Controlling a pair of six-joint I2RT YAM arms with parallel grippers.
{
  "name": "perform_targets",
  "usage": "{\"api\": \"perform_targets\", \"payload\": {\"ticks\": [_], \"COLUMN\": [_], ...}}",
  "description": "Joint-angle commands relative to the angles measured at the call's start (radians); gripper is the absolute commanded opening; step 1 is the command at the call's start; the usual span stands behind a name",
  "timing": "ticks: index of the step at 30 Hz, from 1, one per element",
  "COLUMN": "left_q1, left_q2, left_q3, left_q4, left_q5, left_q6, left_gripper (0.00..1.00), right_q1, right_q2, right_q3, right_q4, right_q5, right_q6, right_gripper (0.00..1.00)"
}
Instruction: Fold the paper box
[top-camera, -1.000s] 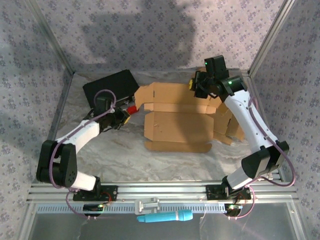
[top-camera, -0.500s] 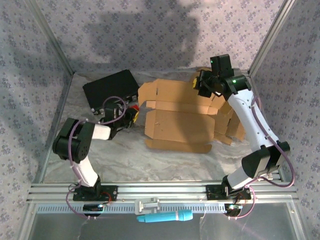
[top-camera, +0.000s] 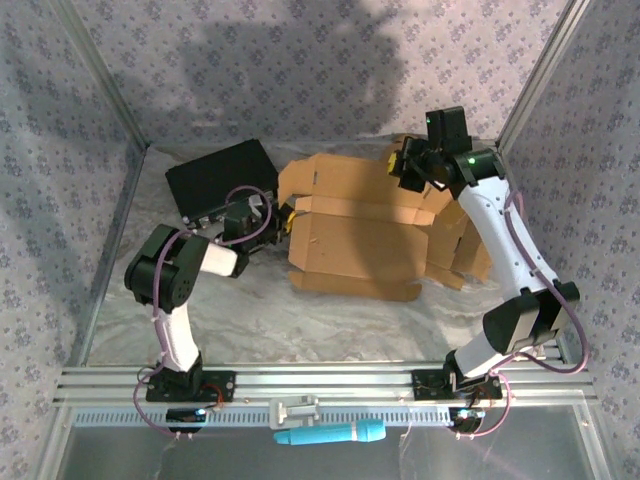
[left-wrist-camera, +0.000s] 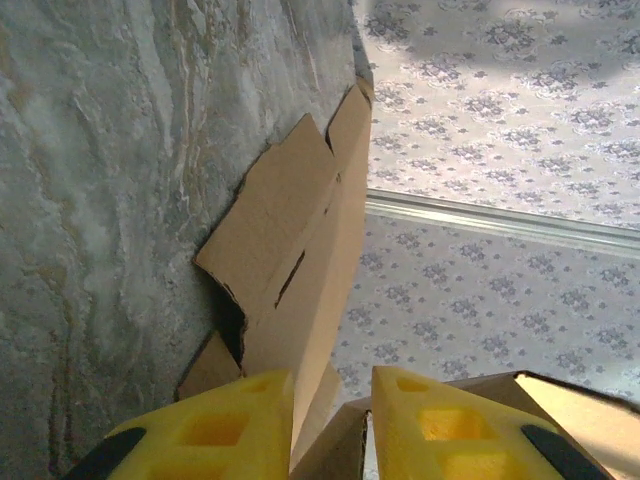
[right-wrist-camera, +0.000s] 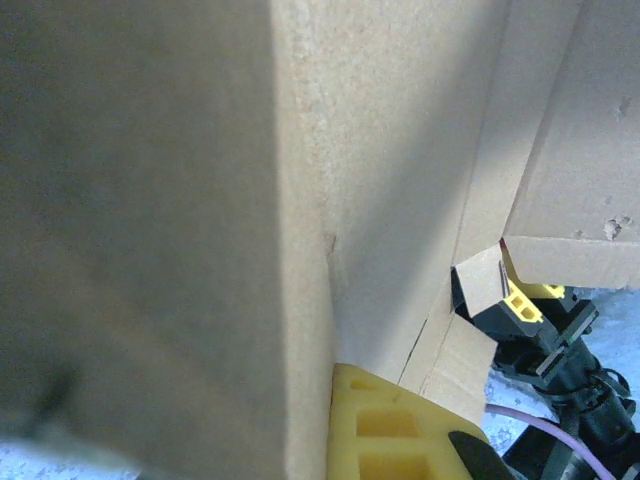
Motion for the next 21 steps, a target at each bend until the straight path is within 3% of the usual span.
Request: {"api": "perform_targets", "payload": {"ticks": [1, 7, 21], "left_q1": [-0.011, -0.05, -0.098], "left_q2": [-0.003, -0.03, -0.209], "left_q3": [-0.004, 0.033, 0.042], "left_q4": [0.109, 0.046, -0.443], "left_q5": [0.009, 0.018, -0.053], "left_q6": [-0.021, 0.039, 0.302], "left_gripper": [0.28, 0.34, 0.43], "right_q1": [-0.008, -0.011, 0.018], "right_q2": [0.003, 0.006, -0.013], "right_q3": [-0.007, -0.031, -0.095], "right_q4": [0.024, 0.032, 0.04], "right_q5": [-0.022, -0.046, -0.038], "right_q6": [0.019, 0.023, 0.006], "right_gripper": [0.0, 0.0, 0.0]}}
